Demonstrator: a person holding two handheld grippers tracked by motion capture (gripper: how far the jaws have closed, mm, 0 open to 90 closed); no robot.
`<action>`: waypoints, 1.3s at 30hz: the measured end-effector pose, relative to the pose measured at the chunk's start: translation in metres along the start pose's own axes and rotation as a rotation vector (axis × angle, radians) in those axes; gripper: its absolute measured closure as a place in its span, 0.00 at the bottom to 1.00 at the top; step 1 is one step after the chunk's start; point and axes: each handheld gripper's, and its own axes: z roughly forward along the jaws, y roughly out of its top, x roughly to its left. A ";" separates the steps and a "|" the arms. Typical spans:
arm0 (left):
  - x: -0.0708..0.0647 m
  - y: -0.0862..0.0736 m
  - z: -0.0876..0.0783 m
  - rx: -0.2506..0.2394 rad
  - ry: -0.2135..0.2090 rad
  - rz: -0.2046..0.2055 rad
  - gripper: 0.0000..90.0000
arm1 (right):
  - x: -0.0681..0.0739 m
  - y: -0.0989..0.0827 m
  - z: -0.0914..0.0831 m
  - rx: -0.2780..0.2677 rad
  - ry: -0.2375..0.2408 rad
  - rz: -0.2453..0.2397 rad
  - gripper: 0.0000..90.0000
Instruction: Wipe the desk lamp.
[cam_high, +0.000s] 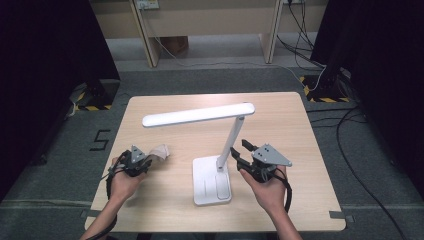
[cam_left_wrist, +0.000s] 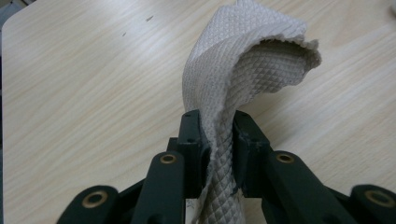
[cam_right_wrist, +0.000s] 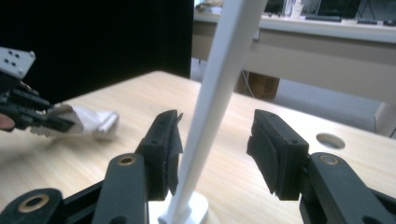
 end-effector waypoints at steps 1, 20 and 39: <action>0.000 -0.001 0.000 -0.003 0.003 -0.003 0.82 | 0.001 -0.003 0.000 0.008 0.002 0.013 0.58; -0.027 0.006 -0.039 -0.110 -0.129 0.016 0.52 | -0.002 -0.033 0.000 0.106 -0.002 0.034 0.60; -0.113 0.017 -0.003 0.012 -0.406 0.134 0.98 | 0.007 -0.083 0.018 0.468 0.087 0.050 0.97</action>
